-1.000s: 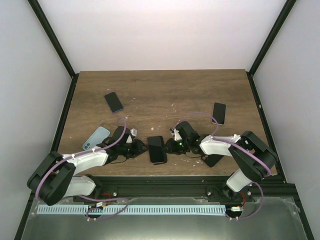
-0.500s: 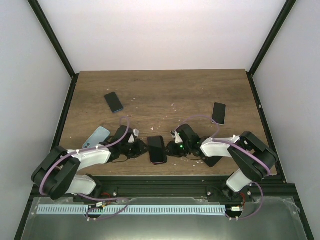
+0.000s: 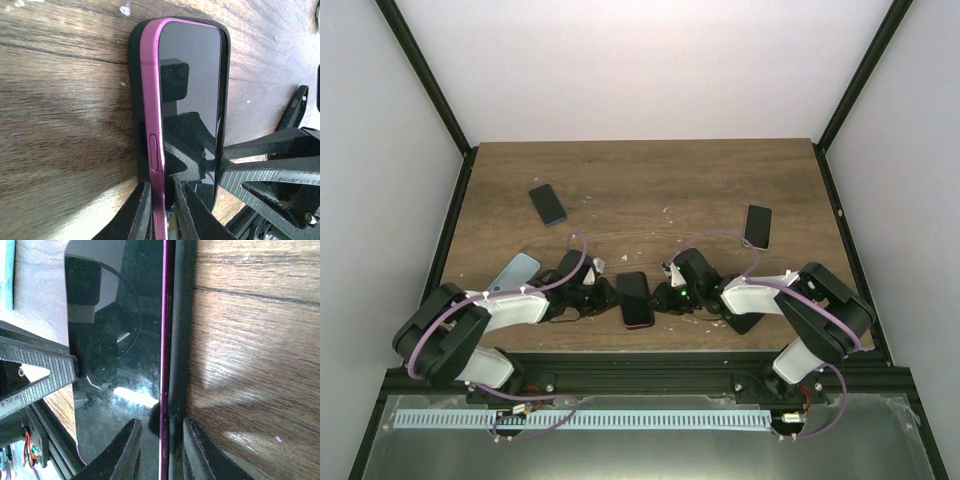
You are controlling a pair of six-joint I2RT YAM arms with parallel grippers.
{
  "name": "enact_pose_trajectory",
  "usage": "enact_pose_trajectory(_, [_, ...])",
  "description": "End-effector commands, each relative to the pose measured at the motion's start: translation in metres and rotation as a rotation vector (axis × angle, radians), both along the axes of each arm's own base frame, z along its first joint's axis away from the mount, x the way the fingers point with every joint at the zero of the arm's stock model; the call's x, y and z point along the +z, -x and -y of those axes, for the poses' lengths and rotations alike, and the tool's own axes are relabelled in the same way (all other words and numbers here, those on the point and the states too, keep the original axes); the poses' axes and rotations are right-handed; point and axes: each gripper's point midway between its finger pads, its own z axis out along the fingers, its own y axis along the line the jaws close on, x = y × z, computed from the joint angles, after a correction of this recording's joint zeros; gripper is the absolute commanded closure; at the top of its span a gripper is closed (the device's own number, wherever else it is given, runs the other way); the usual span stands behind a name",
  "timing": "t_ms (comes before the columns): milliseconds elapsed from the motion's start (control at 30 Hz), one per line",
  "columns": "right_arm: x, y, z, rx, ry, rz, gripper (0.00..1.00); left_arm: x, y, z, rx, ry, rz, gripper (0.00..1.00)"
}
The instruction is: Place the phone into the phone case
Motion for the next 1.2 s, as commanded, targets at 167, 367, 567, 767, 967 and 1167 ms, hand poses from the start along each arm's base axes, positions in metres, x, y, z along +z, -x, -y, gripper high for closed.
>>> enact_pose_trajectory(167, [0.007,0.002,-0.012,0.016,-0.056,-0.001,0.77,0.014,-0.006,0.026,-0.046,0.044,0.037,0.85])
enact_pose_trajectory(367, [0.007,0.004,-0.014,0.022,-0.057,0.001,0.77,0.013,-0.009,0.026,-0.04,0.035,0.044,0.86])
enact_pose_trajectory(567, [0.007,0.0,-0.006,-0.011,-0.014,0.024,0.77,0.015,-0.007,0.017,-0.032,-0.004,0.065,0.82])
enact_pose_trajectory(767, [0.014,-0.012,0.004,-0.052,0.014,0.079,0.75,0.024,-0.014,0.005,0.004,-0.066,0.12,0.7])
enact_pose_trajectory(967, [0.015,-0.026,0.006,-0.068,0.026,0.105,0.74,0.022,-0.025,0.008,-0.016,-0.106,0.145,0.69])
enact_pose_trajectory(1167, [0.012,-0.036,0.001,-0.054,0.036,0.125,0.74,0.015,-0.034,0.012,-0.036,-0.15,0.153,0.7])
